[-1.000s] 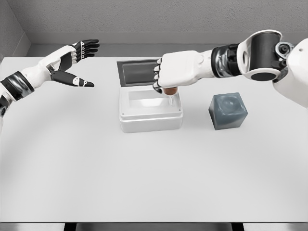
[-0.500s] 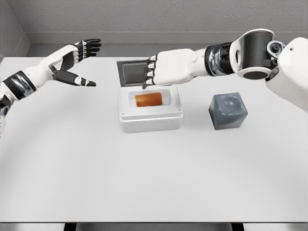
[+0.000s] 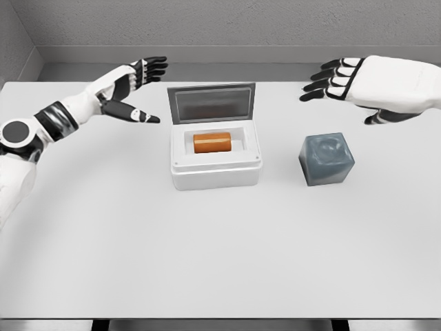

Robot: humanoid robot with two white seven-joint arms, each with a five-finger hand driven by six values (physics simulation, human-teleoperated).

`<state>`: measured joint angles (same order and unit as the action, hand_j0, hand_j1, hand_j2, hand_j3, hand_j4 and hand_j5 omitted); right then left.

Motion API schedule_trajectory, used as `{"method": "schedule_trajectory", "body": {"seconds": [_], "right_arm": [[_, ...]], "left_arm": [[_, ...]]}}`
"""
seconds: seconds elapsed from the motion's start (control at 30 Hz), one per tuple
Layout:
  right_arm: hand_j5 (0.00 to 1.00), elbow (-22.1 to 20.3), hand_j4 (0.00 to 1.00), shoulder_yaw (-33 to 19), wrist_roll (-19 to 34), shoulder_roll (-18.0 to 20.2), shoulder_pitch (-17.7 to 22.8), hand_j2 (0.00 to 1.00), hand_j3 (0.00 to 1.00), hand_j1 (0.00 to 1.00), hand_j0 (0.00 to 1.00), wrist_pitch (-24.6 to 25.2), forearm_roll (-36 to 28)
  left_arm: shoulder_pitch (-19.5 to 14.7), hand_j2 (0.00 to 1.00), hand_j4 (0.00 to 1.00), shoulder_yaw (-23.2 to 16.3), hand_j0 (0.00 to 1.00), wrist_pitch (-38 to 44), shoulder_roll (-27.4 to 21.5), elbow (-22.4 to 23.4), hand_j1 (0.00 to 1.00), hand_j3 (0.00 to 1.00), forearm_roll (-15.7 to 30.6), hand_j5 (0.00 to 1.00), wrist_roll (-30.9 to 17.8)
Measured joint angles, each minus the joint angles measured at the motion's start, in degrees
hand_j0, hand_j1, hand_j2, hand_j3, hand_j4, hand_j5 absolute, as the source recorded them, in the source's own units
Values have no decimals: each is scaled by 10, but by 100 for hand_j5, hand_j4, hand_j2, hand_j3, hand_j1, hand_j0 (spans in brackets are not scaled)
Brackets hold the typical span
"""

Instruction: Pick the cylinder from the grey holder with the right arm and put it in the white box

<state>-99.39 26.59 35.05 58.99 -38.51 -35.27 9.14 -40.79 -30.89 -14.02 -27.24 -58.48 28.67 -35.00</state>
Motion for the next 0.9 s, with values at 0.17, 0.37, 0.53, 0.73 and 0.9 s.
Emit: {"method": "schedule_trajectory", "body": {"seconds": [0.17, 0.37, 0.53, 0.73, 0.9], "right_arm": [[100, 0, 100, -98, 0, 15, 131, 100, 100, 100, 100, 0, -139], [100, -1, 100, -132, 0, -44, 174, 100, 100, 100, 100, 1, -188], [100, 6, 100, -151, 0, -78, 220, 100, 100, 100, 100, 1, -190], [100, 13, 100, -166, 0, -96, 226, 100, 100, 100, 100, 1, -191], [100, 15, 100, -168, 0, -99, 235, 100, 100, 100, 100, 1, -192]], "left_arm": [[-1, 100, 100, -6, 100, -1, 4, -1, 100, 100, 0, 100, 0], [4, 100, 100, -8, 100, -1, 8, -2, 100, 100, 0, 100, 0], [8, 100, 100, -8, 100, -2, 9, -5, 100, 100, -1, 100, 0], [16, 100, 100, -8, 100, -4, 11, -11, 100, 100, -1, 100, 0], [26, 100, 100, -6, 100, -5, 9, -32, 100, 100, -1, 100, 0]]}}
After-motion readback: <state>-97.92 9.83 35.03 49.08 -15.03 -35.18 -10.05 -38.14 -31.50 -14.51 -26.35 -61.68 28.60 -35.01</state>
